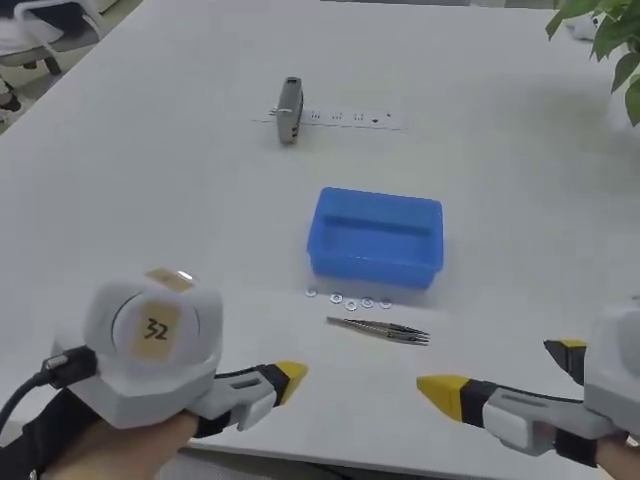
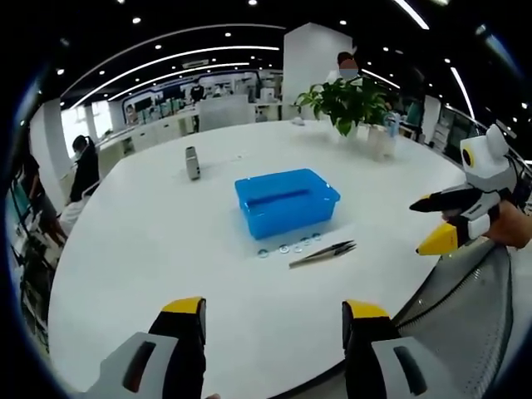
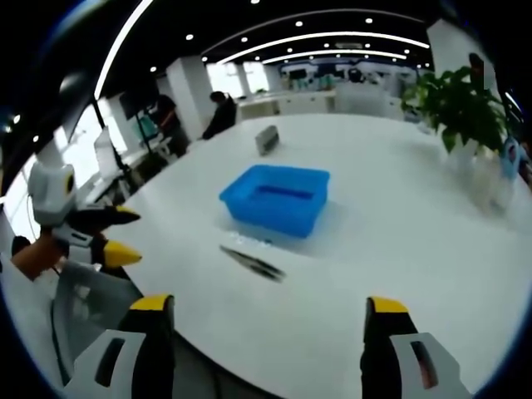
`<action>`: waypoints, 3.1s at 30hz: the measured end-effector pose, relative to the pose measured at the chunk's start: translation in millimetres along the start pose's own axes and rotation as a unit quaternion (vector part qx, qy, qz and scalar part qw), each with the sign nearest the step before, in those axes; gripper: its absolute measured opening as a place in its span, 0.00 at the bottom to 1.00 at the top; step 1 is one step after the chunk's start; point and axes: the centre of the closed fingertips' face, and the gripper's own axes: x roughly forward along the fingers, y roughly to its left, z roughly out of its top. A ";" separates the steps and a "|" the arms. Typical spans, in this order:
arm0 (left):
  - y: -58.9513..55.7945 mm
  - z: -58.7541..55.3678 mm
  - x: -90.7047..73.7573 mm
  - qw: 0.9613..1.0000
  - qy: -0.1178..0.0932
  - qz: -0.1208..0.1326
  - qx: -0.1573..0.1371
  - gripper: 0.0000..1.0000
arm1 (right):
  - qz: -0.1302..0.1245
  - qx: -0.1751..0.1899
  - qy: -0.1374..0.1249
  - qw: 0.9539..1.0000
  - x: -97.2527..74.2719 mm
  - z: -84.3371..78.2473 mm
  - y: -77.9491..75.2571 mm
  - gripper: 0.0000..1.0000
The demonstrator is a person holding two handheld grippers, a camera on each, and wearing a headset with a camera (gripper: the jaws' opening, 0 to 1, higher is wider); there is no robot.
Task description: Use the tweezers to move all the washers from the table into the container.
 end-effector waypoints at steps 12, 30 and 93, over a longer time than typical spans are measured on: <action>-6.2 5.0 25.1 0.996 0.004 -0.054 0.066 0.39 | 0.005 0.002 0.014 1.000 5.1 -6.6 -1.5 0.92; -23.6 14.0 90.7 0.975 0.007 -0.120 0.187 0.15 | 0.020 0.016 0.043 0.999 12.5 -17.3 -0.2 0.91; -83.9 24.6 -44.1 0.872 -0.035 -0.279 0.401 0.00 | 0.146 -0.320 0.062 0.934 50.3 3.2 153.4 0.08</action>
